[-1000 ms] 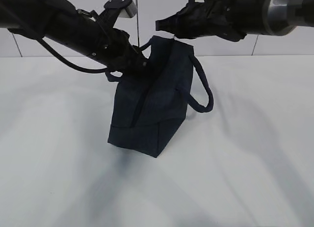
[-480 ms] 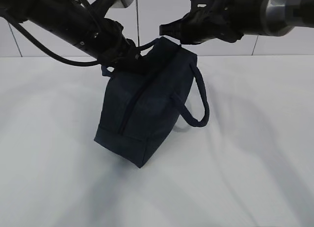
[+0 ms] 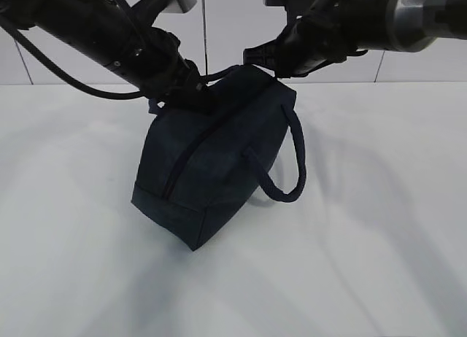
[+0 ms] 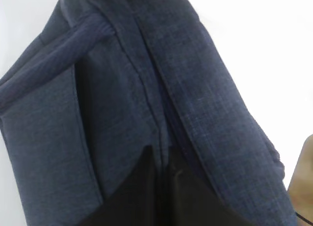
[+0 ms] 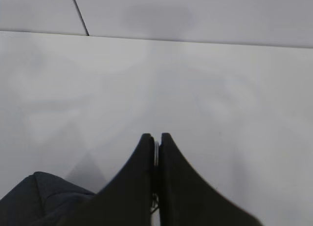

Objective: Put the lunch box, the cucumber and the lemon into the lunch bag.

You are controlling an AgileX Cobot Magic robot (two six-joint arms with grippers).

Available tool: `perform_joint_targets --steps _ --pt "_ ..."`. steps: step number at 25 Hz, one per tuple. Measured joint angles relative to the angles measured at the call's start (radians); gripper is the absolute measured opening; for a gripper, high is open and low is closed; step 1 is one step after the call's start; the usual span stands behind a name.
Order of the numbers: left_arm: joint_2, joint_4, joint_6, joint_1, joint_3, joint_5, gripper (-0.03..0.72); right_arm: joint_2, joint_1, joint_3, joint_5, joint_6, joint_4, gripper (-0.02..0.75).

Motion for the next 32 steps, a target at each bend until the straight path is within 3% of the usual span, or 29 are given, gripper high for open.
perform_joint_targets --steps 8,17,26,32 --pt "-0.005 0.03 -0.01 0.0 0.0 0.017 -0.002 0.0 -0.006 0.0 0.01 -0.012 0.214 0.0" --pt "0.001 0.055 -0.01 0.0 0.0 0.03 -0.003 0.0 -0.008 0.0 0.057 -0.024 0.341 0.0" --pt "0.001 0.098 -0.01 0.0 0.0 0.04 -0.003 0.0 -0.014 -0.004 0.096 -0.075 0.551 0.0" --pt "0.001 0.102 -0.011 0.0 0.0 0.046 -0.003 0.0 -0.014 -0.008 0.109 -0.105 0.584 0.0"
